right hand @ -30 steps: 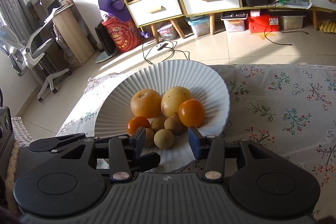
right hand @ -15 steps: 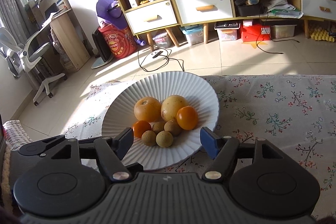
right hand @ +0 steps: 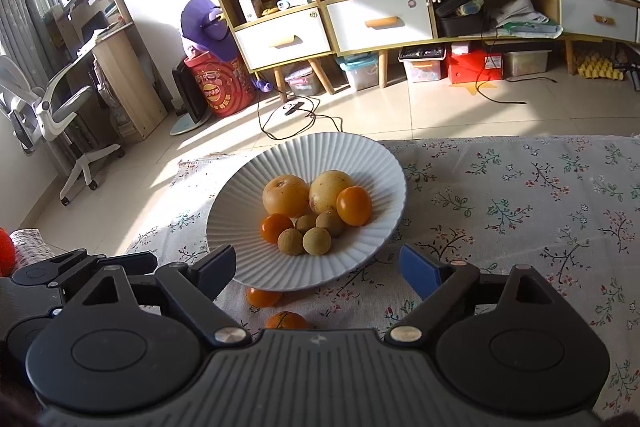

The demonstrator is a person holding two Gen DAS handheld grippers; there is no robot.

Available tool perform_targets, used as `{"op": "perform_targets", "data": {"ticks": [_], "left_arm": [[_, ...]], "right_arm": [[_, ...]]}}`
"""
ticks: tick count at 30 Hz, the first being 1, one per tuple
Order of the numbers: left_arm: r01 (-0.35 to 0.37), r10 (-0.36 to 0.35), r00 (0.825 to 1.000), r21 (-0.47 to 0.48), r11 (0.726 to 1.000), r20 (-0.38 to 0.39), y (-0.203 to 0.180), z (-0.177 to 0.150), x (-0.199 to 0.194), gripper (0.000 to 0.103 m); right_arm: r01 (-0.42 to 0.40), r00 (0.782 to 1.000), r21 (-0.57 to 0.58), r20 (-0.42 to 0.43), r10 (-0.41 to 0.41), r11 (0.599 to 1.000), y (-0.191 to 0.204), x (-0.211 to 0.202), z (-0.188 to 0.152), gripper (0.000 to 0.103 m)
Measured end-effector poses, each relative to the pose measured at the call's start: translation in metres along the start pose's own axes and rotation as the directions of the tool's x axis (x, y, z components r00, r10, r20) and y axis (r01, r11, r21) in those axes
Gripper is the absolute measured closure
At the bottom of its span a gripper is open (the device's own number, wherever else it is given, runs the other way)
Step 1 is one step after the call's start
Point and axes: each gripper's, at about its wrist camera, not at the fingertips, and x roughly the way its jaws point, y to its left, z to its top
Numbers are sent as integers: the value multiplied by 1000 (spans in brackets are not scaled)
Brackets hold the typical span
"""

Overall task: Organize fruits
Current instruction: 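Withdraw both tools from the plate toward the remaining fruit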

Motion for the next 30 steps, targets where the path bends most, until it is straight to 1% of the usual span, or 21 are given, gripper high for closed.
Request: {"op": "perform_targets", "data": {"ticks": [7,12,16,18,21,30], "left_arm": [[-31,31,999,25,999,-24,1,-12,-9,11],[-52,52,998,10,999,-21,8,-26,-18,11],[-52,52,998,-2,999,-21,13,-43,-24,11],[-55,55,998,13,998,-29,13,-47,-24,11],[-66,67,998,27,997,-21,13,-52,-25,11],[-114,114,993,-6,993,-9,19,-69,-18,11]], "right_arm": [[16,1000,-11,-3,-16,1000,5,-8,-13,9],[46,999,-37,3,-46,998,10,-13,-27,8],[56,998,-49,3,-56,997,11,-16,-40,7],[64,998,-63,4,-64,996,13,-17,-45,7],[66,998,-103,1,-67,992,16,-20,-54,7],[70,997,-199,-7,-73,978,22,-21,-83,6]]}}
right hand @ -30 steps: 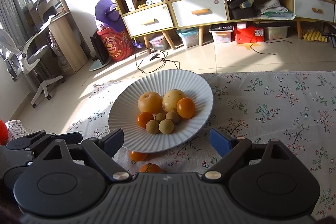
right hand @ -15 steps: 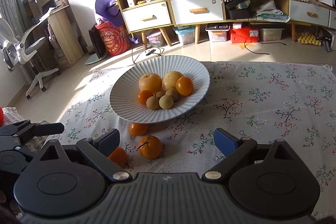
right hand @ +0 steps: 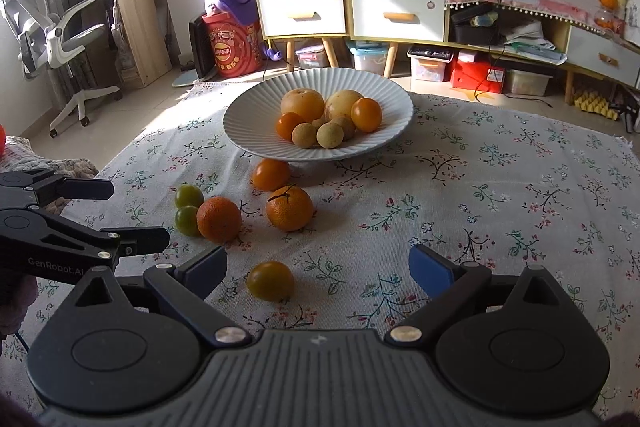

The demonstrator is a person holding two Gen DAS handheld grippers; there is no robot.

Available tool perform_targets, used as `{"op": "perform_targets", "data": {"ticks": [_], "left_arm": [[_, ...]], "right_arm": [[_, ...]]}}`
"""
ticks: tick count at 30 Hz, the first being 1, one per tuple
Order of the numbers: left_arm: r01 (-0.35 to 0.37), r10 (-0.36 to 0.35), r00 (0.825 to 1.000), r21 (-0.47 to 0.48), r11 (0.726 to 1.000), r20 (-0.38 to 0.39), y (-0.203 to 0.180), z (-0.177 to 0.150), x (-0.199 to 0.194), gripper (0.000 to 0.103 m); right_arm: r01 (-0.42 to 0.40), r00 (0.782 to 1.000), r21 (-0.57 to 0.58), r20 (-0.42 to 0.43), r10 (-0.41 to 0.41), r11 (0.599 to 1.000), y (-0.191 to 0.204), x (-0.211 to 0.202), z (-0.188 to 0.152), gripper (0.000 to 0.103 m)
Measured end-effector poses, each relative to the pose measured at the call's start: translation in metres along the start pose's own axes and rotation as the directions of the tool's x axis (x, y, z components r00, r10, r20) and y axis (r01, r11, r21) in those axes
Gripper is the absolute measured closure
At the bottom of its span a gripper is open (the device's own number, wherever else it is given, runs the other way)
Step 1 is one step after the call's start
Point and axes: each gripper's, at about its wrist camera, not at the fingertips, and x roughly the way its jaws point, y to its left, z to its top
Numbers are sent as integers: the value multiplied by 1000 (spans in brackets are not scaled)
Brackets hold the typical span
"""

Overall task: Organize fruits
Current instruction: 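Withdraw both tools from the plate toward the remaining fruit, then grasp a dark yellow round fruit with the right tool while the left tool grasps a green lime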

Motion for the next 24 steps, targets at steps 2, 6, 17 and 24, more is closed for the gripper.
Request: {"op": "perform_targets", "data": {"ticks": [2,6,17,24], "left_arm": [[-9,9,1000,-6,1000,4,1,-3,2,11],[-26,26,1000,-7,1000,9,2,-13,8,11],[-3,3,1000,-26,1000,9,1,-15,18,34],[31,-31,1000,-35,999,6,-4,-10,21,50]], "right_arm": [[-4,1000,-3,-4,4,1000,1,0,-6,6],[-3,1000,-15,-5,3,1000,2,1,-14,6],[-10,1000,-86,-30,8,996,18,13,-30,9],[-32,998,-118,-49,27,992,28,17,-33,20]]}}
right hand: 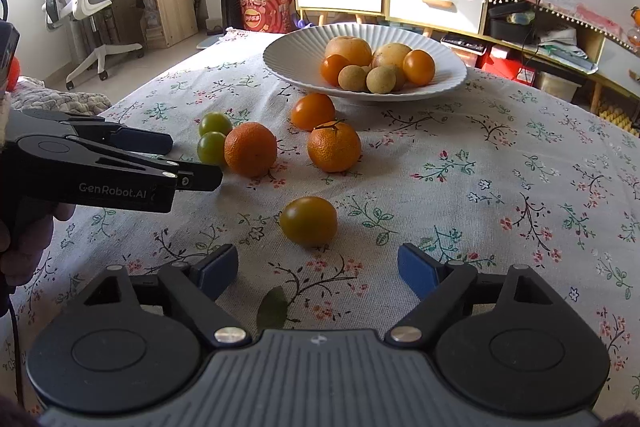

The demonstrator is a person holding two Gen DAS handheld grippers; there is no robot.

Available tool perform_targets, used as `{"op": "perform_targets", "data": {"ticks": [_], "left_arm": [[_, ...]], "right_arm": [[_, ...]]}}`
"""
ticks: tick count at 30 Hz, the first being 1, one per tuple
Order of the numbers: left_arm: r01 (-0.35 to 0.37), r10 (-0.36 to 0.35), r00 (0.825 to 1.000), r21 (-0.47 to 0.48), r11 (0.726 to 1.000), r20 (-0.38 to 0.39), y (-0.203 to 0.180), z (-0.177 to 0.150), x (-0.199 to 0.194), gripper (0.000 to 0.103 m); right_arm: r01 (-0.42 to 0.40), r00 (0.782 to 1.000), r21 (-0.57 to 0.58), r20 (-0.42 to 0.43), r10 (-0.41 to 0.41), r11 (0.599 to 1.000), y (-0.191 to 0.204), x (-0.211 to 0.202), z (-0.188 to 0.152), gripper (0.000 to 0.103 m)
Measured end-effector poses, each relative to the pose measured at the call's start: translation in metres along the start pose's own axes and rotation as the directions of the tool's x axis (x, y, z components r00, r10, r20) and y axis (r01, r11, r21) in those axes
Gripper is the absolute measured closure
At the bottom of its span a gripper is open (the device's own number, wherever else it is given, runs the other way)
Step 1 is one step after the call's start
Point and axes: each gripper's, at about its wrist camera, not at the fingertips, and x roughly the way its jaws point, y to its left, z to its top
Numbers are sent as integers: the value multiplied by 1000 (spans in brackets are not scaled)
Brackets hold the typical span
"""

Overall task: Organize fruits
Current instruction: 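Grasp a dark yellow round fruit with the right tool while the left tool grasps a green lime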

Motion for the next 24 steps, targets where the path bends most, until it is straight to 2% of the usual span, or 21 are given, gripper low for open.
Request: {"op": "perform_targets", "data": {"ticks": [5,8,13,24], "left_arm": [[18,-19,1000,-9,1000,-5,-3,4,2,67],[20,-20,1000,-16,1000,-8,-5,6,4,72],[26,-26,1000,-23,999,-11,-6,8,5,75],[35,-35,999,-18,999,-16,-13,14,11,75]], "right_arm": [[-8,1000,-9,-1,8,1000,3,0,2,31],[-11,1000,-9,-2,11,1000,4,1,4,37],[-17,1000,-11,-3,17,1000,4,1,6,42],[-22,1000,-1,-3,22,1000,4,4,12,50]]}}
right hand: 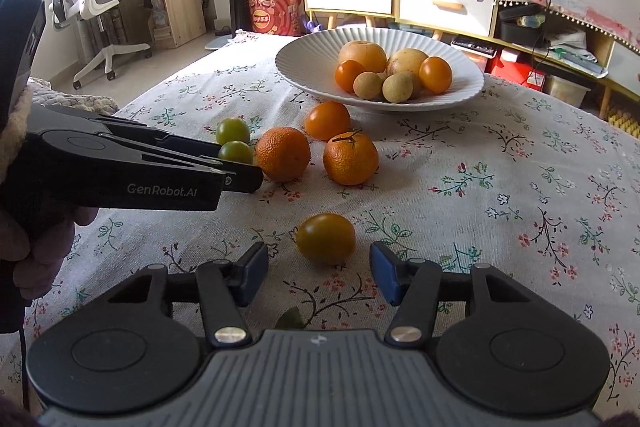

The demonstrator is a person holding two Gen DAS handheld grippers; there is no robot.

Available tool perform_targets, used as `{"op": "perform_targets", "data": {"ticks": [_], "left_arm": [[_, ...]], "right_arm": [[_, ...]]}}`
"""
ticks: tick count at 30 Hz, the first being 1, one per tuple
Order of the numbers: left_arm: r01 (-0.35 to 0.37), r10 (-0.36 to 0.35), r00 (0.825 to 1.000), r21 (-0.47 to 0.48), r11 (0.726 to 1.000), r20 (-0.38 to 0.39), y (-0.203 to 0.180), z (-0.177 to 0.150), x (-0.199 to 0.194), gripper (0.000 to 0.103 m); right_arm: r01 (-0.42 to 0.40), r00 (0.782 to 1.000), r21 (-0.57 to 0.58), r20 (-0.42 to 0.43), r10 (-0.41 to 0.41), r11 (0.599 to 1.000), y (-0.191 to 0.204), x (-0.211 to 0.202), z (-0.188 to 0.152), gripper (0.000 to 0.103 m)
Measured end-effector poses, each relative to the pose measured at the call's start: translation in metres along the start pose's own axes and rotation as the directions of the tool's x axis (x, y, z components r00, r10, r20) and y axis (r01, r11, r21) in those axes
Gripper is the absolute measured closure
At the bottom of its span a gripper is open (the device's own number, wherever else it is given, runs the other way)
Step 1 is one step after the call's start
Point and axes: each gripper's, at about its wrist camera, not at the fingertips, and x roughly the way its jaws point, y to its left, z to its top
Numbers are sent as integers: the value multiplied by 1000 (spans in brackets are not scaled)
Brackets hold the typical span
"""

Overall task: Organize fruits
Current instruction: 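Grasp a dark yellow round fruit with the right tool while the left tool grasps a green lime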

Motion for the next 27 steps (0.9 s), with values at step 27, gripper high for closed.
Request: {"op": "perform_targets", "data": {"ticks": [27], "left_arm": [[-4,3,1000,-12,1000,-25,0,4,-3,91]], "right_arm": [[-14,1000,13,8,14,1000,-6,1,7,74]]}}
